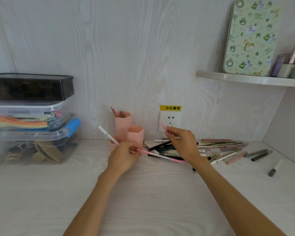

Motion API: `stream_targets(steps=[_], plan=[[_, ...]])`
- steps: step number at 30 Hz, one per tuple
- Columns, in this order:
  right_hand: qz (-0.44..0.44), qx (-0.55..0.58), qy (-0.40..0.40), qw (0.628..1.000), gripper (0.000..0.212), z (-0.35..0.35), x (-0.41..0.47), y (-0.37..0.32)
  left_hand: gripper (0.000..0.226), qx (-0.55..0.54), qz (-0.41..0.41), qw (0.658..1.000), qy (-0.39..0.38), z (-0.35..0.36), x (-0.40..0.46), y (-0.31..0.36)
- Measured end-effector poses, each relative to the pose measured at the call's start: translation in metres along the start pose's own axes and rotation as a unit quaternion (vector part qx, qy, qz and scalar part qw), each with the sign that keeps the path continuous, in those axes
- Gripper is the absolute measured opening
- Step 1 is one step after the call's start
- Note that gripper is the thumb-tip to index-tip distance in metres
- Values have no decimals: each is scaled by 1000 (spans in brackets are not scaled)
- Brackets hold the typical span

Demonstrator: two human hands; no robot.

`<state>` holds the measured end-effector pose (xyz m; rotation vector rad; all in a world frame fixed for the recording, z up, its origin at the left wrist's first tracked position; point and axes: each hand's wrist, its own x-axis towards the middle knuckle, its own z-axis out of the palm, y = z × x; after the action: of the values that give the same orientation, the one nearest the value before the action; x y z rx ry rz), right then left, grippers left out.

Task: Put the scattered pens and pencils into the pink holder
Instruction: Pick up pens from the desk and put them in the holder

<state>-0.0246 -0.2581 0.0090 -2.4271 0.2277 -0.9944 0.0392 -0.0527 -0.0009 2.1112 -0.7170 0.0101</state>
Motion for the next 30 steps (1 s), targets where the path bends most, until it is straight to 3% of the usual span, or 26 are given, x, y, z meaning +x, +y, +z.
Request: stream_targets(steps=[4, 9, 11, 15, 20, 25, 30], plan=[[25, 103, 56, 993, 22, 16, -7, 4, 13, -109, -14, 992, 60, -23, -11, 1], [9, 62, 65, 996, 20, 30, -10, 11, 20, -158, 62, 962, 212, -72, -14, 28], [8, 54, 79, 995, 21, 30, -12, 14, 18, -122, 95, 948, 279, -90, -8, 40], [6, 54, 86, 995, 25, 28, -15, 13, 21, 59, 151, 914, 372, -108, 10, 59], [0, 67, 90, 994, 27, 27, -16, 12, 22, 215, 138, 894, 369, -106, 30, 60], [9, 69, 101, 992, 21, 26, -14, 12, 22, 197, 157, 885, 391, -107, 37, 56], [18, 75, 93, 993, 22, 25, -14, 11, 27, 253, 138, 886, 363, -110, 47, 47]])
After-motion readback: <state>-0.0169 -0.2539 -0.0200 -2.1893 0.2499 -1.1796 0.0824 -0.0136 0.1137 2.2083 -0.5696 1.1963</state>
